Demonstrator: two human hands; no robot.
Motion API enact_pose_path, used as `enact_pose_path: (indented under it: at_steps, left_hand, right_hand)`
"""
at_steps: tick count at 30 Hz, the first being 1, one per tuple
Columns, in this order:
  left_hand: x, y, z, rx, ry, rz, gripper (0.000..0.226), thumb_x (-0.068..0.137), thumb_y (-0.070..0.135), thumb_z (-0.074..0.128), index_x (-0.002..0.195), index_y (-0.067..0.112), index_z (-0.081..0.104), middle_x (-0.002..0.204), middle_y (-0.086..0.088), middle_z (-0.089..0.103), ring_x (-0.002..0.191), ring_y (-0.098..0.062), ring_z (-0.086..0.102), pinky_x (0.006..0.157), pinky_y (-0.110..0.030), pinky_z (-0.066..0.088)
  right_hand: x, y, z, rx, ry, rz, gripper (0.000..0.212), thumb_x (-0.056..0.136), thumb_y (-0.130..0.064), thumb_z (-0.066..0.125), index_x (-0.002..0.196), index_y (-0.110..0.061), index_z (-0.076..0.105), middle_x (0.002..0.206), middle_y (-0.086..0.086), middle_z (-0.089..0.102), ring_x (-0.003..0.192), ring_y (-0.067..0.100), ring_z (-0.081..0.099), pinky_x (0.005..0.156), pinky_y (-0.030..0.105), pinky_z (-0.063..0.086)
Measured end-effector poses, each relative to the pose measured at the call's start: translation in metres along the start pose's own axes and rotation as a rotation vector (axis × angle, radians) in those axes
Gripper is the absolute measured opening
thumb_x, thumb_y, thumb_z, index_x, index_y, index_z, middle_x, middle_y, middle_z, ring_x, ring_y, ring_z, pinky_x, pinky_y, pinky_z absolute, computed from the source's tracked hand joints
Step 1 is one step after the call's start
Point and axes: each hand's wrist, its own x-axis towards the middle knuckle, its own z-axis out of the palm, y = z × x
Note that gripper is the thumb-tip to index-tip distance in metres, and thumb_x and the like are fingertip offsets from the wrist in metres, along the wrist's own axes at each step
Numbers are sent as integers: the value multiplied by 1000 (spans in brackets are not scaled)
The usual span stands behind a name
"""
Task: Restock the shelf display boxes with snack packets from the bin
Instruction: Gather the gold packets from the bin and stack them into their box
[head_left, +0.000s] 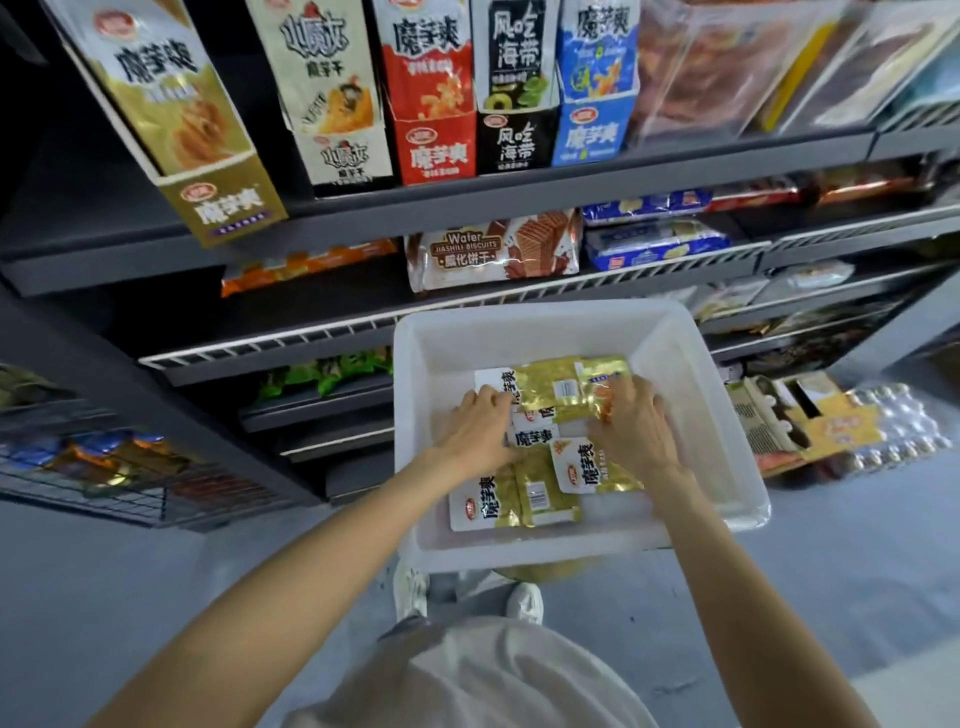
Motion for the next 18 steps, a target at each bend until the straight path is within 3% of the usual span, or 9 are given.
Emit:
enact_pose_path:
  at_steps: [4, 6, 8, 10, 14, 18]
  left_hand:
    - [25, -3, 7, -10, 133, -42, 78, 86, 45, 62, 146, 14, 23, 151, -9, 22, 137, -27, 25, 108, -41, 31]
    - [36, -3, 10, -6, 143, -15, 81, 86, 46, 61, 148, 16, 20, 153, -6, 19, 139, -25, 22, 112, -41, 28]
    - [42, 3, 13, 40, 114, 18, 82, 86, 50, 59, 149, 17, 18, 155, -5, 18, 140, -25, 21, 113, -42, 26]
    - [46, 10, 18, 91, 93, 18, 78, 86, 52, 57, 147, 18, 23, 151, -7, 25, 137, -26, 27, 112, -43, 27]
    - [46, 9, 15, 159, 54, 2, 74, 85, 46, 62, 145, 19, 28, 141, -8, 35, 128, -26, 35, 105, -40, 35]
    - [39, -1, 3, 174, -112, -18, 85, 83, 42, 66, 149, 27, 15, 146, -9, 24, 130, -29, 27, 101, -44, 37]
  right_hand:
    - [12, -3, 5, -37, -142, -35, 62, 87, -31, 64, 137, -11, 33, 142, 15, 34, 126, 31, 40, 103, 40, 40]
    - [10, -4, 6, -126, -150, -111, 56, 85, -20, 63, 135, -17, 38, 142, 9, 35, 123, 26, 45, 99, 35, 44]
    - [6, -2, 7, -116, -134, -157, 49, 86, -15, 61, 131, -22, 46, 139, 4, 39, 117, 22, 50, 93, 33, 49]
    - [4, 1, 7, -59, -121, -174, 42, 87, -24, 63, 126, -23, 50, 136, 3, 42, 115, 22, 52, 94, 34, 48]
    - [2, 6, 7, -171, -125, -174, 53, 85, -38, 63, 133, -26, 41, 134, 13, 39, 119, 28, 44, 103, 39, 36]
    - [3, 4, 11, -231, -166, -145, 57, 87, -38, 62, 136, -31, 33, 116, 18, 48, 105, 28, 48, 94, 39, 41]
